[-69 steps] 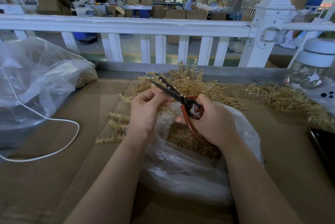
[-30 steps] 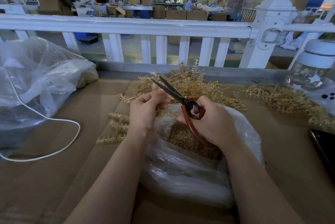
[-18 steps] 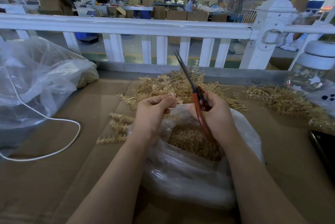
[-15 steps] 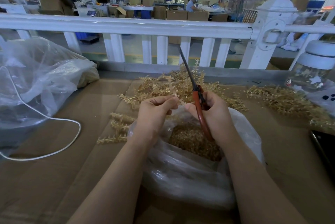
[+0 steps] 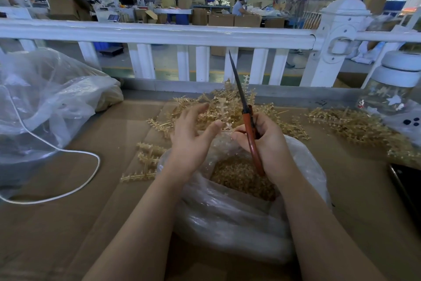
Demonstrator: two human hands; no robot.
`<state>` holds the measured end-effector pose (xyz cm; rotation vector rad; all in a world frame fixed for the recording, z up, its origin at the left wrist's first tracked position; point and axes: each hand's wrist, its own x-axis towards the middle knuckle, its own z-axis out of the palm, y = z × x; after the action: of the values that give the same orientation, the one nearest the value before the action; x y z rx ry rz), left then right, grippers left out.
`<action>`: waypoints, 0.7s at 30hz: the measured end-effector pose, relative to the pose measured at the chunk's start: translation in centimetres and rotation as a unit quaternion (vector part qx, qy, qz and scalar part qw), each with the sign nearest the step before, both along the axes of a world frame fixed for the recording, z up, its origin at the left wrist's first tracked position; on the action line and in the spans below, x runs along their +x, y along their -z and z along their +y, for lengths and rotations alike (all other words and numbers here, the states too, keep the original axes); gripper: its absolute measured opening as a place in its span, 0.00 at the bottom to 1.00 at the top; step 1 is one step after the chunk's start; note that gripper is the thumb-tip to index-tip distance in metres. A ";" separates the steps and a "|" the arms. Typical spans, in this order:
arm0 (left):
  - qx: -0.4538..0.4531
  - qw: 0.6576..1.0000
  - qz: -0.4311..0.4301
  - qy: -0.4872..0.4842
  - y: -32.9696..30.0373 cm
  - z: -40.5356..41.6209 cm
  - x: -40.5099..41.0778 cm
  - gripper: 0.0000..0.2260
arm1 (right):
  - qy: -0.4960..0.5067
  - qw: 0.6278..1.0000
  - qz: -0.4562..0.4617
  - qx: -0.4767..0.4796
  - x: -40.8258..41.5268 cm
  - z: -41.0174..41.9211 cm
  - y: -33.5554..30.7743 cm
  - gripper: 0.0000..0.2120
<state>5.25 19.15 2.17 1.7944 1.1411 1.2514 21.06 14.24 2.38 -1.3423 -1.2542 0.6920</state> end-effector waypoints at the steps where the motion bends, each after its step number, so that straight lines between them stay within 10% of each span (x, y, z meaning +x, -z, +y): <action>1: -0.026 0.999 -0.008 0.035 0.0 0.0 0.0 0.20 | -0.003 1.000 -0.004 0.001 0.0 0.0 0.0 0.12; 6: -0.030 0.992 -0.086 0.092 0.1 0.0 0.1 0.02 | -0.004 1.000 -0.022 0.001 0.2 0.0 0.0 0.12; 21: -0.041 0.981 -0.182 0.043 0.0 0.4 -0.2 0.06 | 0.067 0.947 -0.314 0.005 1.4 0.4 2.1 0.28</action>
<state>5.08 19.50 2.18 1.4613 0.8846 1.3898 22.45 14.65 0.30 -1.6917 -1.6358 0.1511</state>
